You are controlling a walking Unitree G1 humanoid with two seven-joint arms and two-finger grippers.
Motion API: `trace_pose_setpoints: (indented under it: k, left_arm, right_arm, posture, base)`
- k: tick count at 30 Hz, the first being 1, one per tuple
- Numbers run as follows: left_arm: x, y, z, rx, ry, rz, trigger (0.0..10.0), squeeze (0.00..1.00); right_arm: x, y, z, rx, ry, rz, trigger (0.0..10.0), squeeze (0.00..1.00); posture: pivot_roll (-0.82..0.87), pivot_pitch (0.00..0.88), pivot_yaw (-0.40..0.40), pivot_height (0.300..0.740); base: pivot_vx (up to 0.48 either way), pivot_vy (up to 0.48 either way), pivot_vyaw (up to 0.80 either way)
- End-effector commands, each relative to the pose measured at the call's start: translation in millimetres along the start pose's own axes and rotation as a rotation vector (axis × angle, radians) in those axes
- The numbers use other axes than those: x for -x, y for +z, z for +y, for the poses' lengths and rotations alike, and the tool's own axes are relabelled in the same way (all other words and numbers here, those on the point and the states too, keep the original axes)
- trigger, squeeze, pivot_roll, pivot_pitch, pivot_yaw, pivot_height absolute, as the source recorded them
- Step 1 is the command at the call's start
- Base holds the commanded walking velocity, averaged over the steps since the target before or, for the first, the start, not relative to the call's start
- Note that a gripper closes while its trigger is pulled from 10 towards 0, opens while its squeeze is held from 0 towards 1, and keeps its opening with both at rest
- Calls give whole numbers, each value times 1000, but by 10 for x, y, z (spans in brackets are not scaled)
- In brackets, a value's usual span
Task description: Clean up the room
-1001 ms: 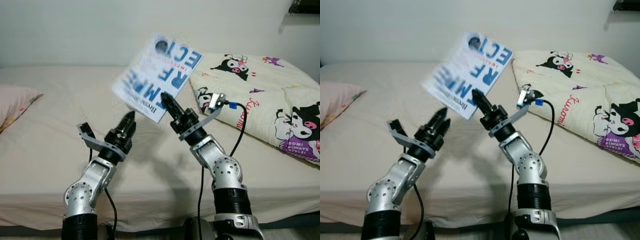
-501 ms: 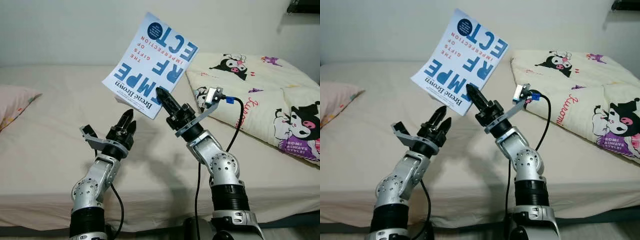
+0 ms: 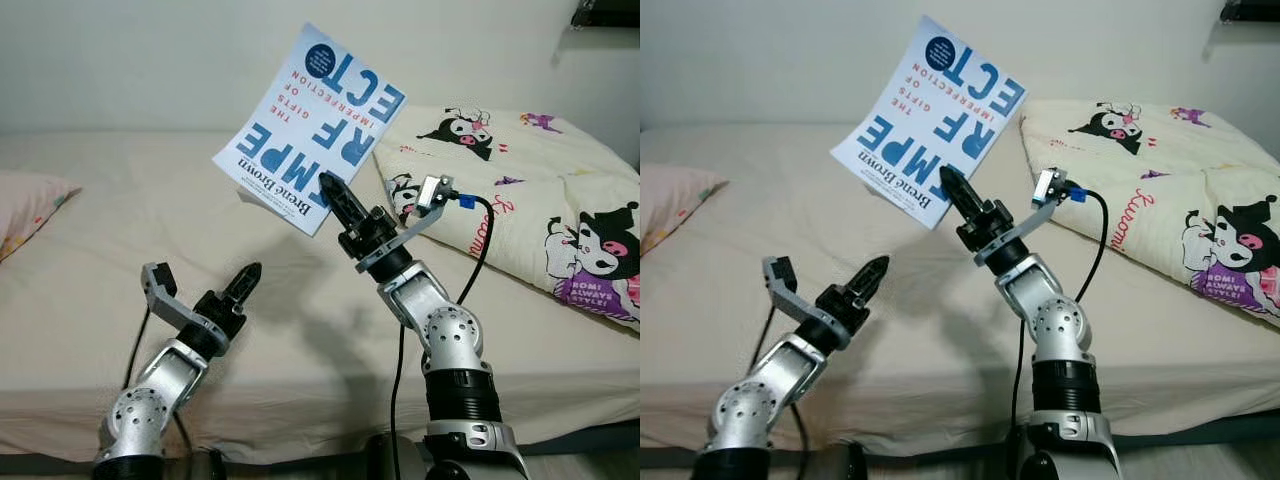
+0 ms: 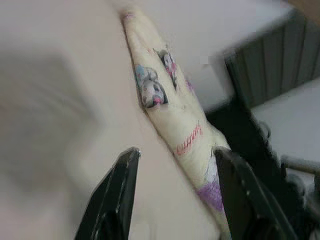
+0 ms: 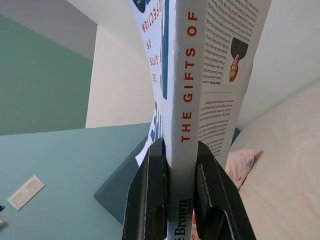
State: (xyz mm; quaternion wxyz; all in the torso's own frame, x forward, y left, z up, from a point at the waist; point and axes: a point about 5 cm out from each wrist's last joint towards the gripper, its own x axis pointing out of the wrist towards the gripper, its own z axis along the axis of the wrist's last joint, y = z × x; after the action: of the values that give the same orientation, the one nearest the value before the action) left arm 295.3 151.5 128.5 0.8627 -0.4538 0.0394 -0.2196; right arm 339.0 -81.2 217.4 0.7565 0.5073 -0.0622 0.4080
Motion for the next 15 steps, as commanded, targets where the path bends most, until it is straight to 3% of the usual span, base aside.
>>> trace_pose_setpoints:
  k: [1,3,5,7,8,14,15]
  left_arm:
    - [20,-25,6,-24,-3,18,10000,0]
    - [28,-28,15,-21,-1,19,10000,0]
    - [10,54,-23,100,-7,-70,10000,0]
    - [10,54,-23,100,-7,-70,10000,0]
    - [5,90,-54,158,-20,-109,10000,0]
    - [14,108,-56,183,-21,-138,10000,0]
    - [41,92,171,-54,198,-108,10000,0]
  right_arm:
    - [0,-38,44,-30,34,-29,0,0]
    - [3,-35,42,-29,33,-29,0,0]
    - [43,-58,9,-19,16,-17,0,0]
    - [43,-58,9,-19,16,-17,0,0]
    - [65,-75,-1,-18,10,-13,0,0]
    - [88,-90,-5,-19,5,-10,0,0]
    - [170,-60,-93,76,-87,0,10000,0]
  posture:
    - [5,20,-60,560]
    - [4,20,-59,560]
    - [6,15,-59,560]
    - [6,15,-59,560]
    - [6,14,-58,560]
    - [3,12,-56,560]
    - [9,10,-58,560]
  base:
    - [0,0,0]
    - [0,0,0]
    - [0,0,0]
    - [0,0,0]
    - [0,0,0]
    - [0,0,0]
    - [0,0,0]
